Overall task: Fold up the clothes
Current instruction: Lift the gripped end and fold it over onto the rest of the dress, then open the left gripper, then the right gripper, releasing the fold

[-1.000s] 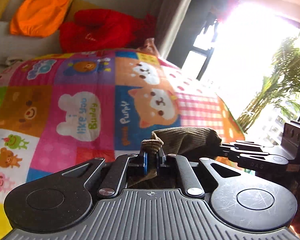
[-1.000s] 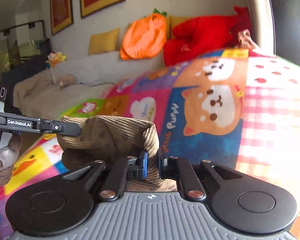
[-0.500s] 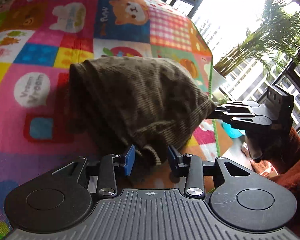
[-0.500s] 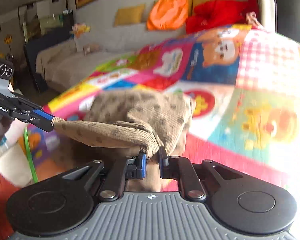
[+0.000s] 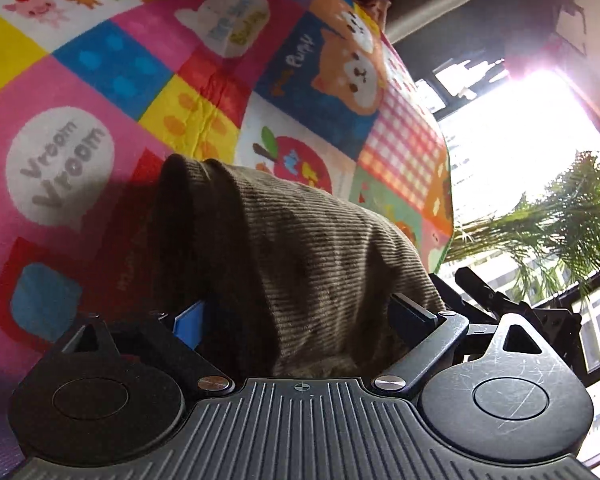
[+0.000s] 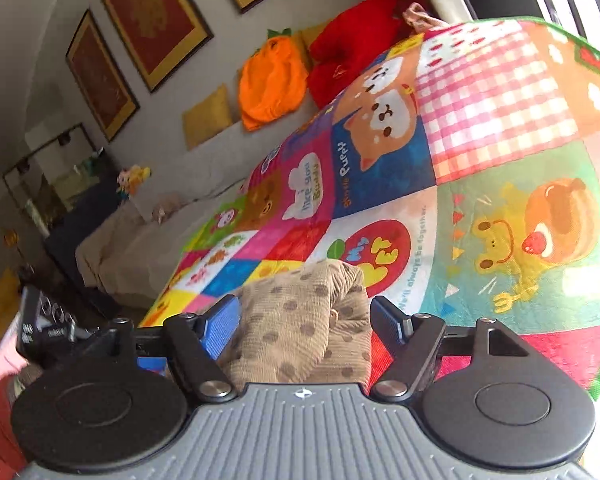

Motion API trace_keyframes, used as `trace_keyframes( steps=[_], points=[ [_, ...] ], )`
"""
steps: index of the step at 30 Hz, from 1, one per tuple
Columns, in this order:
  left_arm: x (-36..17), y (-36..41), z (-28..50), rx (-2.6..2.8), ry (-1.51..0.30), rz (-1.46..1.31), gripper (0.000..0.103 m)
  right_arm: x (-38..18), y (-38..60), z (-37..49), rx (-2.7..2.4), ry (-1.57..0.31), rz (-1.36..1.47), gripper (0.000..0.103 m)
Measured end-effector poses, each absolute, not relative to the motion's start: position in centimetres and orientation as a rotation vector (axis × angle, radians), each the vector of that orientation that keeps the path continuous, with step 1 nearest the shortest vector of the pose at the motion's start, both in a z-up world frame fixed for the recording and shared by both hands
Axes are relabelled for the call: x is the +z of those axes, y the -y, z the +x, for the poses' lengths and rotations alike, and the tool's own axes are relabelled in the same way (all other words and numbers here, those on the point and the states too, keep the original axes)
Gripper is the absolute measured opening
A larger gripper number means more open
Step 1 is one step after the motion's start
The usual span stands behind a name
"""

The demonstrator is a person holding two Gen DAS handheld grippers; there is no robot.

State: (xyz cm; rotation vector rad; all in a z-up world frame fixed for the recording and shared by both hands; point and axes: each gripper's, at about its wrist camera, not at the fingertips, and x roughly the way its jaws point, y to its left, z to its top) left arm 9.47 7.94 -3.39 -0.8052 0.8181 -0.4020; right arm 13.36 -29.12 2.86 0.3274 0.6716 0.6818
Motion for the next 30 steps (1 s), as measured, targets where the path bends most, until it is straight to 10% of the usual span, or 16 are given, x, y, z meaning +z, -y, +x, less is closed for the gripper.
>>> trace_keyframes(
  steps=[4,8,11,21,30],
  points=[
    [-3.8,-6.8,10.2,-0.396,-0.792,-0.791,0.095,1.4,27.4,16.5,0.657,-0.718,0.389,0.063],
    [-1.9,-6.3,9.8,-0.410,-0.746,-0.708,0.027,1.6,24.7,15.8,0.686,-0.718,0.270,0.021],
    [0.5,-6.9,8.7,-0.450,-0.693,-0.680,0.016,4.2,24.7,14.3,0.736,-0.663,0.273,0.014],
    [-1.6,-5.9,3.0,-0.458,-0.804,-0.564,0.018,1.5,25.9,11.4,0.741,-0.711,0.191,0.013],
    [4.6,-6.0,3.7,-0.489,-0.643,-0.284,0.062,-0.9,25.5,9.7,0.702,-0.722,0.021,0.018]
  ],
)
